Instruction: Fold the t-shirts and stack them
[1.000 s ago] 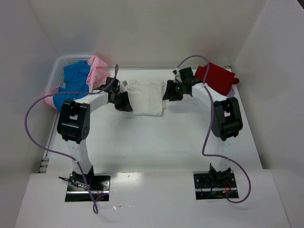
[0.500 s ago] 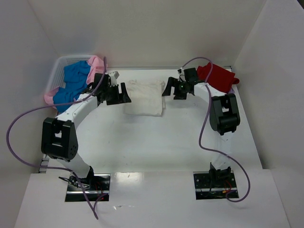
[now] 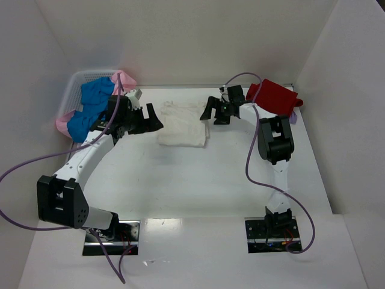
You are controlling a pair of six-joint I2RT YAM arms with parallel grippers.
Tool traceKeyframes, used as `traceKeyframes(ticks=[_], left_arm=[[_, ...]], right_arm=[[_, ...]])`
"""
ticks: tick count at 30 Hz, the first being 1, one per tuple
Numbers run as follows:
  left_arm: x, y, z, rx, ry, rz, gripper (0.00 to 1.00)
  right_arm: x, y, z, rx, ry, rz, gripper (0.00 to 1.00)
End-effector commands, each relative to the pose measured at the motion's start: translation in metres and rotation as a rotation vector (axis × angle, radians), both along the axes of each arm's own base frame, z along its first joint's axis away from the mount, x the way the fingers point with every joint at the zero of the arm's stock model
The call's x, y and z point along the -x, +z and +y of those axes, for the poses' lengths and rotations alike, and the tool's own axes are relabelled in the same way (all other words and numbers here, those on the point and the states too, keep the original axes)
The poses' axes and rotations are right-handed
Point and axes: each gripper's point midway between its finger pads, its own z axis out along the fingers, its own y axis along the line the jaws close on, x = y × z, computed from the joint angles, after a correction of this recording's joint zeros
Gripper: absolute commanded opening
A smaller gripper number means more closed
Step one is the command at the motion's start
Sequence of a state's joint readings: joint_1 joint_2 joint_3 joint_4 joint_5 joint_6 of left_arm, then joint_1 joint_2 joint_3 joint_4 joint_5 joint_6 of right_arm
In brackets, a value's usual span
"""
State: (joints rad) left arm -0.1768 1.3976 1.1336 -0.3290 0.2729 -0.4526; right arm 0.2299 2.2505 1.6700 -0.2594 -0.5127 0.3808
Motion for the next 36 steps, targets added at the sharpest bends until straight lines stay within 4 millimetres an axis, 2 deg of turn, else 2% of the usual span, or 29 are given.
traceKeyframes(ticks=[1, 4, 7, 15, 20, 24, 29, 32, 36], left_arm=[[0.001, 0.009, 0.002, 0.015, 0.017, -0.024, 1.00], [0.002, 0.012, 0.002, 0.016, 0.017, -0.032, 1.00], [0.004, 0.016, 0.001, 0.023, 0.009, -0.040, 1.00], [0.008, 0.013, -0.003, 0.033, -0.020, -0.032, 1.00], [0.010, 0.014, -0.006, 0.045, -0.038, -0.029, 1.00], [0.012, 0.017, -0.009, 0.052, -0.060, -0.039, 1.00], [0.014, 0.017, -0.006, 0.054, -0.054, -0.040, 1.00], [0.017, 0.017, -0.007, 0.064, -0.053, -0.035, 1.00], [0.021, 0.013, -0.008, 0.075, -0.055, -0.027, 1.00]], right_arm=[[-0.003, -0.011, 0.014, -0.001, 0.017, 0.006, 0.99], [-0.002, -0.014, 0.021, -0.020, -0.001, 0.030, 0.99], [-0.001, -0.025, 0.023, -0.040, -0.017, 0.060, 0.99], [0.009, -0.045, 0.044, -0.066, -0.022, 0.118, 0.97], [0.009, -0.047, 0.048, -0.056, -0.032, 0.114, 0.96], [0.011, -0.051, 0.048, -0.033, -0.062, 0.135, 0.90], [0.008, -0.058, 0.036, 0.025, -0.143, 0.162, 0.76], [0.011, -0.066, 0.034, 0.047, -0.206, 0.200, 0.70], [0.019, -0.066, 0.029, 0.046, -0.249, 0.227, 0.62]])
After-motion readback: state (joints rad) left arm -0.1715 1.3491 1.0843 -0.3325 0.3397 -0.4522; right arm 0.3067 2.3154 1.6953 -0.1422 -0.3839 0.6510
